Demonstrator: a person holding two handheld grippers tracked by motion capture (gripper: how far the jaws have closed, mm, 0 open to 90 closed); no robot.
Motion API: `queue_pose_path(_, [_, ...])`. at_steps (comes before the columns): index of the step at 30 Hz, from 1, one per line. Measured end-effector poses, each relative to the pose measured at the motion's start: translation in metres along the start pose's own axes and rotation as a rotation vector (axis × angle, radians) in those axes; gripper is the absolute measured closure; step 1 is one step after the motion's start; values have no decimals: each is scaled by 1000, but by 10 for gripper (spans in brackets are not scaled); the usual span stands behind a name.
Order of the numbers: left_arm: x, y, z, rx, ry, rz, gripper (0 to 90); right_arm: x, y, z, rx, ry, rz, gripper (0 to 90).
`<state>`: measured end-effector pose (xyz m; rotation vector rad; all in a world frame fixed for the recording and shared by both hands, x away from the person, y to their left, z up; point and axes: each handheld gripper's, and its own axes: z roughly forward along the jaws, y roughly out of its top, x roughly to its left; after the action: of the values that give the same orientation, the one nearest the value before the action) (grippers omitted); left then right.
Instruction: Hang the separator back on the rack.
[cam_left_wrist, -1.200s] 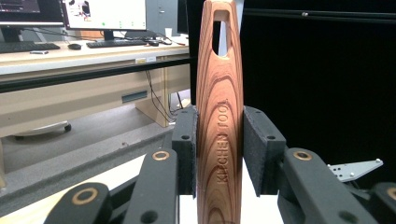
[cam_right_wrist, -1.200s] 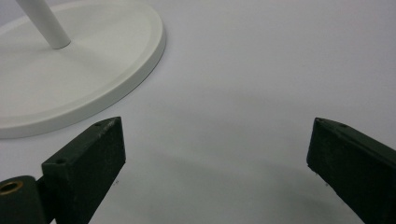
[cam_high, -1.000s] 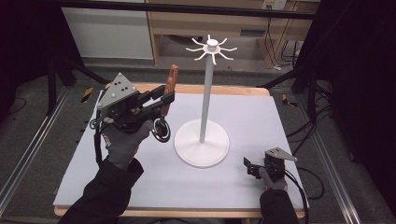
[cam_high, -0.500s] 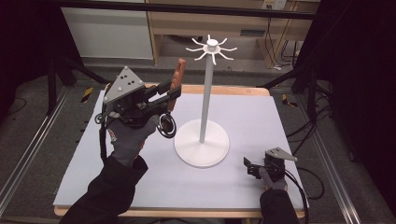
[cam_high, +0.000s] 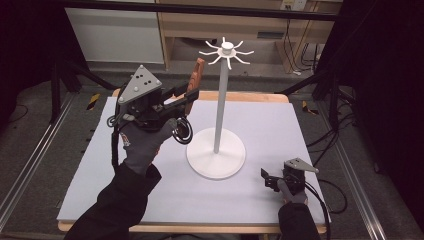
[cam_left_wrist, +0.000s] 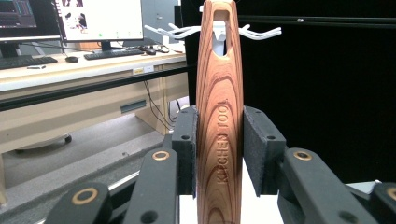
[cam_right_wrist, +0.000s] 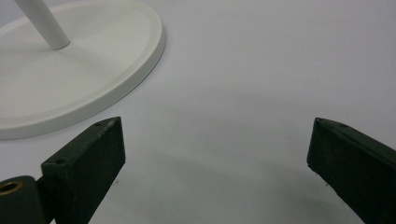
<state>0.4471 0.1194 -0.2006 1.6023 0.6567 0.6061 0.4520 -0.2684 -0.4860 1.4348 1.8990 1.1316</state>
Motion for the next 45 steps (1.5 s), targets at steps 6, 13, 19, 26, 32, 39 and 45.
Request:
queue_pose_path(6, [-2,1,4,5,-1,4,674,0,0,0,2,0,0,47])
queue_pose_path(13, [-5,4,10,13,1,18,674,0,0,0,1,1,1,47])
queue_pose_path(19, [-6,4,14,20,4,16,674,0,0,0,2,4,3,47])
queue_pose_path(26, [-5,7,17,25,13,23,674,0,0,0,2,4,2,47])
queue_pose_path(32, [-5,6,22,34,15,14,674,0,0,0,2,3,2,47])
queue_pose_path(39, [-3,4,28,42,18,11,674,0,0,0,2,4,4,47])
queue_pose_path(45, [-4,3,32,41,19,4,673,0,0,0,2,3,4,47])
